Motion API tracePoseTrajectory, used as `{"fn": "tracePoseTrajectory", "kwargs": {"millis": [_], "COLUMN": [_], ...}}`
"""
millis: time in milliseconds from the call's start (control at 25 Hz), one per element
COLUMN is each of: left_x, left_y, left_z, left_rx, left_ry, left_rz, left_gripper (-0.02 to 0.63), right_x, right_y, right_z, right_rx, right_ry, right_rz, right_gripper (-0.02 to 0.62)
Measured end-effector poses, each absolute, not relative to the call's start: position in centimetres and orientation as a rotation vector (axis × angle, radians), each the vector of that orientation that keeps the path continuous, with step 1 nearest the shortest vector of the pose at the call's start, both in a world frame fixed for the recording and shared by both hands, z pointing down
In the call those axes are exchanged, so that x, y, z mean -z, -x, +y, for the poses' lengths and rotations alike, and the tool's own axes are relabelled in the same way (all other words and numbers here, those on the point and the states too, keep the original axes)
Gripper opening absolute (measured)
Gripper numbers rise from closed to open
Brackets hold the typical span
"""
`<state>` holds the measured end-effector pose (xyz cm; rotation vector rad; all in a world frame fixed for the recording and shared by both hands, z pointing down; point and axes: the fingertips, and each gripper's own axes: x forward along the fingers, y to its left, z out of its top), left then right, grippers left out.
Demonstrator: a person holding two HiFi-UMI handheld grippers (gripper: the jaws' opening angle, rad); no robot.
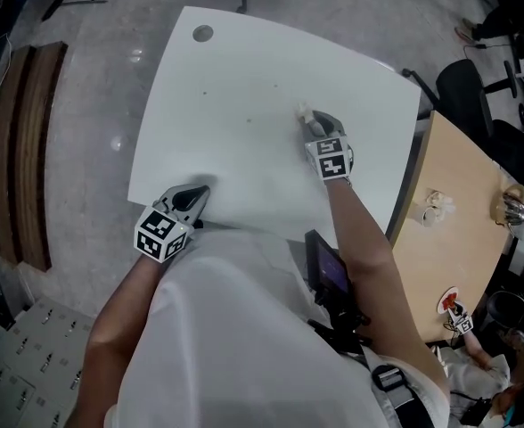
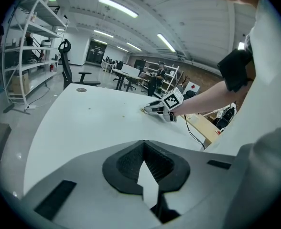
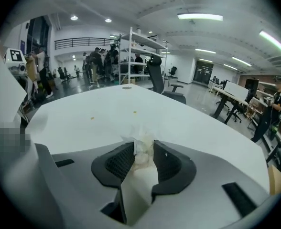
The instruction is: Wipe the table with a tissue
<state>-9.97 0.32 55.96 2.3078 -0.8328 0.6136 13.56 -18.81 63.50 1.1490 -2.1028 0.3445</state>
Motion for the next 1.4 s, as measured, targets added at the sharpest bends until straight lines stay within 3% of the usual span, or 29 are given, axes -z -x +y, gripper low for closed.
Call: {"fn": "tracePoseTrajectory", "kwargs": {"millis": [640,1080,1400], "left_x": [-55.6,-55.2,-54.5], "left_y": [7.7,6.8,6.0], "left_z": [0.0,0.4,0.8], "left_rx": [-0.638,-0.629,-0.63], "left_ry": [-2.367,-2.361,-2.371], "left_rz": [-0.747,-0.811,-0.839], "left_gripper": [0.005,0.006,0.005], "right_x": [-63.8,-60.8,-61.1], "right_y": [-15.1,-27.3,-26.7], "right_z": [-14.8,-14.5,-14.3], "right_rx": [-0.229,-0.686,-0.793], "right_ry": [-1.044,-1.626,-1.659], "right_rz": [-2.004,-2.052,-2.116], "right_gripper": [0.118,0.118,0.118]}}
